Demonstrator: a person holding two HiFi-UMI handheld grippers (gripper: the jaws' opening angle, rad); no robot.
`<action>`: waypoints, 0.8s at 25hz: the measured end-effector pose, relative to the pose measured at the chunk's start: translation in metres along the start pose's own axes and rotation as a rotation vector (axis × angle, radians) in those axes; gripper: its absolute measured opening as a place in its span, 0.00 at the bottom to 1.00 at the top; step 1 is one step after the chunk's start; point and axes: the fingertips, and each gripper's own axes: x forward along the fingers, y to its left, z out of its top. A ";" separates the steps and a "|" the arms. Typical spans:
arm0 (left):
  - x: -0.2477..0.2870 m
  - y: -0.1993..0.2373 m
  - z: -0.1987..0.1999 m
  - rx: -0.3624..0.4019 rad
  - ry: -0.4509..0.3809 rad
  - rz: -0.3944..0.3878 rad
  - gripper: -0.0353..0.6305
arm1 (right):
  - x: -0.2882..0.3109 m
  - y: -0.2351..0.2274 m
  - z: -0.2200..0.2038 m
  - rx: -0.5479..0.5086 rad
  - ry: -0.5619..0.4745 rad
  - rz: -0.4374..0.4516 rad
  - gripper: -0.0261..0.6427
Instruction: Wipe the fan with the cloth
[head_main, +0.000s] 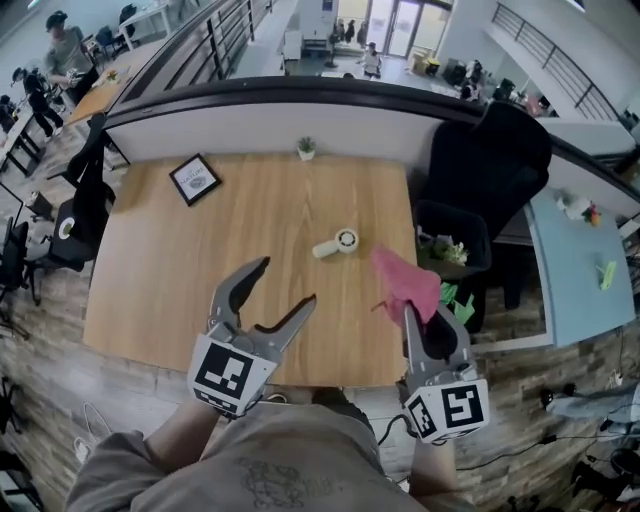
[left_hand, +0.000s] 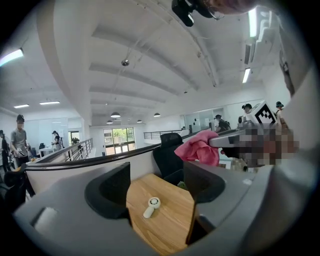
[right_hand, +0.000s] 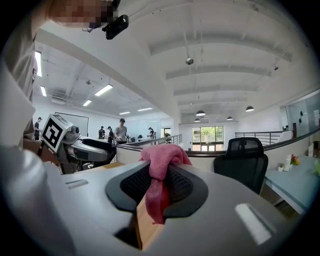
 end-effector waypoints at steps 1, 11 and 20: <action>0.006 0.000 0.000 -0.007 0.008 0.016 0.55 | 0.005 -0.007 0.000 -0.001 0.001 0.018 0.16; 0.053 -0.006 0.005 -0.019 0.042 0.157 0.55 | 0.039 -0.063 -0.003 -0.014 0.018 0.164 0.16; 0.064 -0.012 -0.002 -0.009 0.091 0.190 0.55 | 0.053 -0.082 -0.012 -0.004 0.030 0.203 0.16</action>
